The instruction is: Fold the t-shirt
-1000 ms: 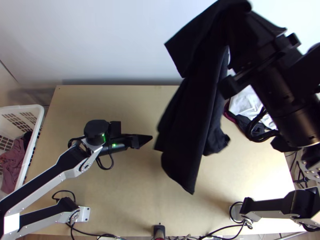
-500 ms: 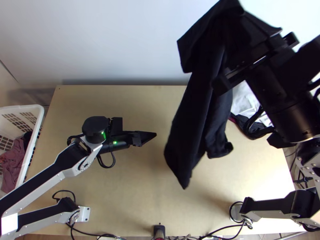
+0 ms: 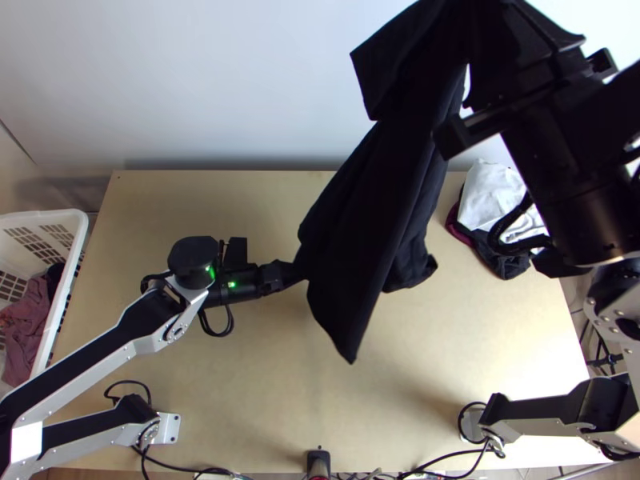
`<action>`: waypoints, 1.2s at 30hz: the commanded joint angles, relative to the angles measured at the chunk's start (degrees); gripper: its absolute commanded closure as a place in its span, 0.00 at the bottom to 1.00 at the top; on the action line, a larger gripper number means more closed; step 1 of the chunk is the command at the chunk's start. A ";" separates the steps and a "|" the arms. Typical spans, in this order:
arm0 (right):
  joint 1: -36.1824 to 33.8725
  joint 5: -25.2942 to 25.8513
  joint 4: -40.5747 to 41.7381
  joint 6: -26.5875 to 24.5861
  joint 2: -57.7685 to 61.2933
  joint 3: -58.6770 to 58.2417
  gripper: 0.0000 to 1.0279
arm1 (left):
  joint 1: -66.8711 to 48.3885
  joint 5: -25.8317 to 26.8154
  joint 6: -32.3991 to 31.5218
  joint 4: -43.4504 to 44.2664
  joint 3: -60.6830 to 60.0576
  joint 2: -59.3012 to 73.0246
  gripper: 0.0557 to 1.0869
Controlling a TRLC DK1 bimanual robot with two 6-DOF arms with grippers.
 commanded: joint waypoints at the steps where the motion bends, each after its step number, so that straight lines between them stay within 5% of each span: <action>1: -1.13 -0.08 0.84 -1.46 0.37 0.11 0.97 | 1.16 2.55 -3.25 2.23 -0.62 0.49 0.26; 28: -6.49 -0.16 10.33 -7.00 3.89 0.90 0.97 | -2.09 2.81 -4.57 4.16 -2.11 0.40 0.26; 36: -7.28 -0.16 12.79 -8.40 3.97 1.60 0.97 | -1.21 1.85 -8.79 11.20 -3.43 6.73 0.26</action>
